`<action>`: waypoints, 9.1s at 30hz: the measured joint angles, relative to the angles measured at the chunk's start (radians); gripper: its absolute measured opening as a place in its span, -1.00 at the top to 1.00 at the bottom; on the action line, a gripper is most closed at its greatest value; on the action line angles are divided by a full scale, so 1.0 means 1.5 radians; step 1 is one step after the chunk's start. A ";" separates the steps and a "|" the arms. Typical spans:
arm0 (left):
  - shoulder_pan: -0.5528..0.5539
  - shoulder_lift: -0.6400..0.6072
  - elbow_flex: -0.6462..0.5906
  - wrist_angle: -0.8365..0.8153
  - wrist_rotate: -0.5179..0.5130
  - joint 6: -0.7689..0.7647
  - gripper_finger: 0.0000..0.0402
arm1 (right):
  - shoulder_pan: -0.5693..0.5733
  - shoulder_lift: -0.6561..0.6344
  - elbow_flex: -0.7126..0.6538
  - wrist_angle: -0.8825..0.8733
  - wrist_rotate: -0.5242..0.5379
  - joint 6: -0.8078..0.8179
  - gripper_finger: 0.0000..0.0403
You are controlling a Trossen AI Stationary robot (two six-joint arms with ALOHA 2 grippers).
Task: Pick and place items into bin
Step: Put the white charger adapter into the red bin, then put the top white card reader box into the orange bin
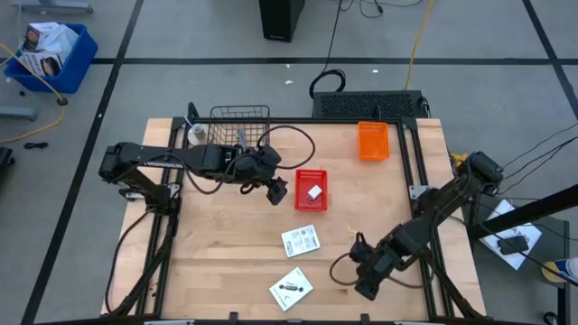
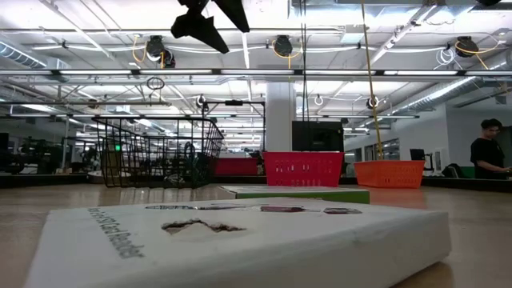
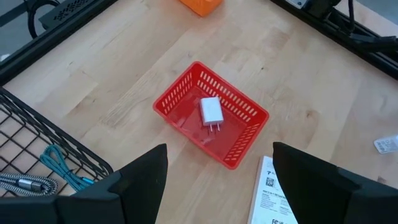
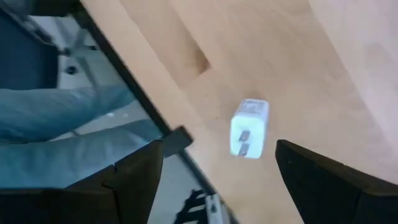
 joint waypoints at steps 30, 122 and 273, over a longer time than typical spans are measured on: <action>0.001 0.000 0.000 0.000 0.001 0.007 -0.45 | 0.048 0.085 0.001 0.008 0.040 -0.011 -0.39; -0.003 0.000 0.000 0.004 0.054 -0.031 -0.45 | -0.484 -0.135 -0.113 -0.119 -0.111 -0.633 0.40; -0.141 0.254 -0.302 0.602 0.334 -0.320 0.96 | -0.279 0.185 -0.184 0.628 0.006 -0.037 1.00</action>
